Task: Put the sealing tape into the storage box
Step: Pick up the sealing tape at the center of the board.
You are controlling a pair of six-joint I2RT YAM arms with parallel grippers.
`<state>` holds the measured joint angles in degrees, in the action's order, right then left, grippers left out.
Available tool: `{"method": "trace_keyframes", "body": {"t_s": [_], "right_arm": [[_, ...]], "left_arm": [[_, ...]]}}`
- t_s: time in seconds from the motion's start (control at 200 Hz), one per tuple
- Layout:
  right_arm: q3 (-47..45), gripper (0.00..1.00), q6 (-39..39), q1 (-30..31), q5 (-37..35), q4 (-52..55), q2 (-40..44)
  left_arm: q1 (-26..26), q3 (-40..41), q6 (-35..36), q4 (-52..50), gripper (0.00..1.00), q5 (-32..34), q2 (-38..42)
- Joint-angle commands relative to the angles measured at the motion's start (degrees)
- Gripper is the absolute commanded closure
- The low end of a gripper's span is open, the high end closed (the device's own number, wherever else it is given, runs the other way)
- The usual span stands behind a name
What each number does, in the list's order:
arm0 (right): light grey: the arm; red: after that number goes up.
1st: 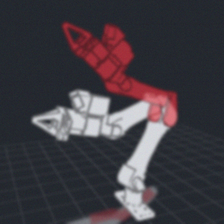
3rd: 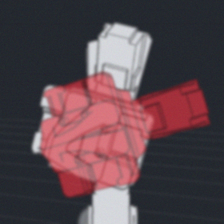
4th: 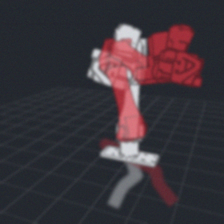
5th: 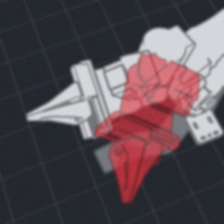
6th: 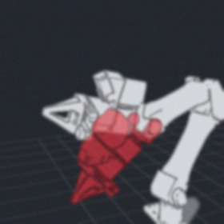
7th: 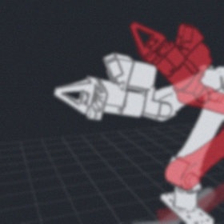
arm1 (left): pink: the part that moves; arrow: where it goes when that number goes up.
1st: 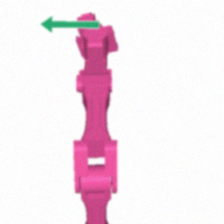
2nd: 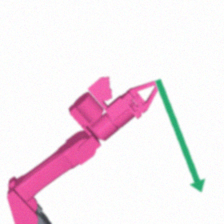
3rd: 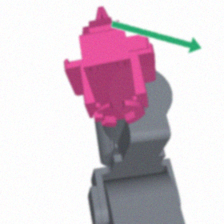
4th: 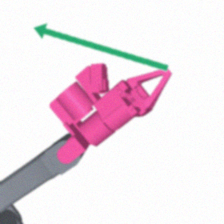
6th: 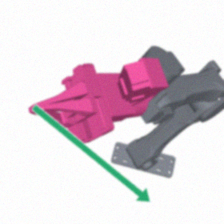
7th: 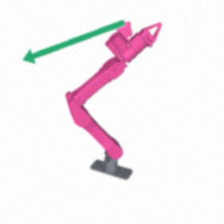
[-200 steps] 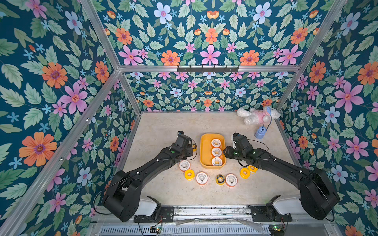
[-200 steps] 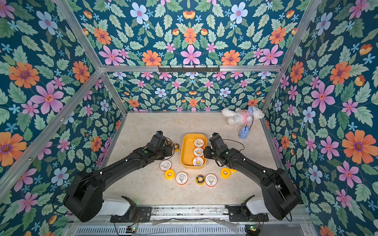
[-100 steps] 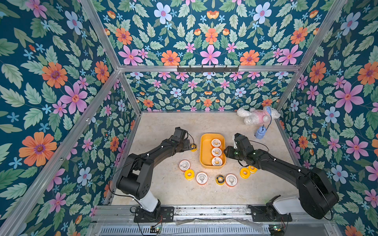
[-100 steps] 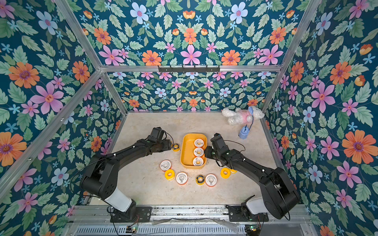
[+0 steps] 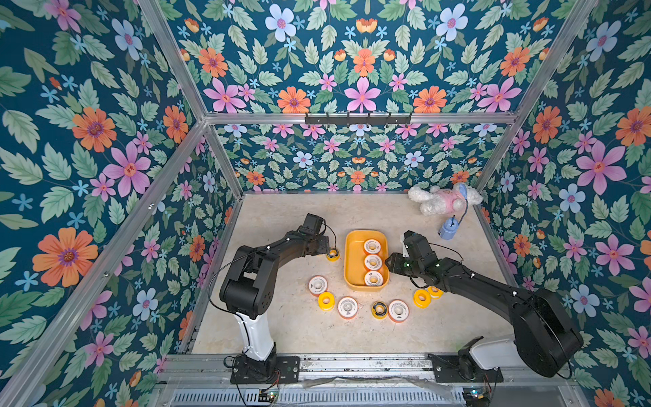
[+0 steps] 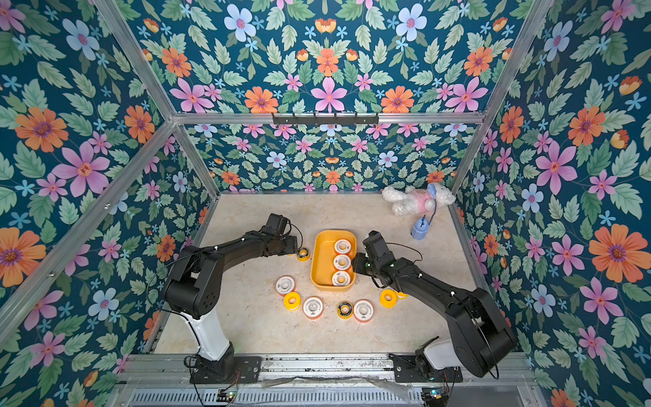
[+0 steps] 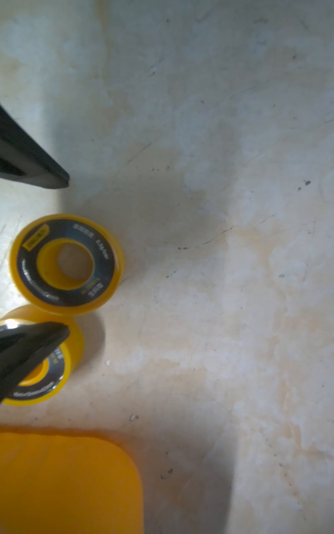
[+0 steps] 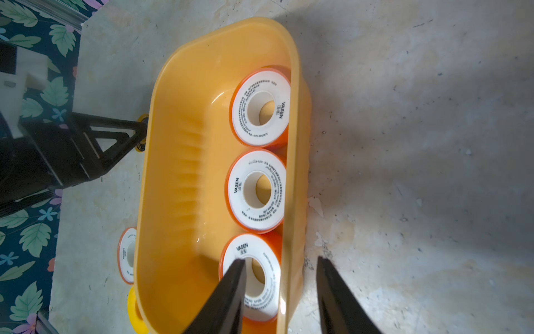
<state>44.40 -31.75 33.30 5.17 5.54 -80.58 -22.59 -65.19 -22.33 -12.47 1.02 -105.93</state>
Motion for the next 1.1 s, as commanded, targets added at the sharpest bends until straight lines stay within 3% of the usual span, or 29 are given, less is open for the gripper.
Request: {"method": "trace_keyframes", "body": {"t_s": [0.0,0.165,0.68,1.095], "right_arm": [[-0.1,0.55,0.0,0.0,0.4,-0.7,0.1],[-0.2,0.55,0.0,0.0,0.7,-0.8,0.2],[-0.1,0.55,-0.5,0.0,-0.2,-0.9,-1.2],[2.6,0.67,-1.5,-0.1,-3.1,-1.2,-4.8]], "left_arm": [[0.1,-0.5,1.3,-0.5,0.21,-0.9,-0.6],[0.1,-1.5,1.7,-0.7,0.24,-1.0,-2.5],[0.1,-2.3,1.4,-2.3,0.48,1.7,-4.1],[-0.6,0.9,-0.2,-3.7,0.49,0.5,5.2]]}}
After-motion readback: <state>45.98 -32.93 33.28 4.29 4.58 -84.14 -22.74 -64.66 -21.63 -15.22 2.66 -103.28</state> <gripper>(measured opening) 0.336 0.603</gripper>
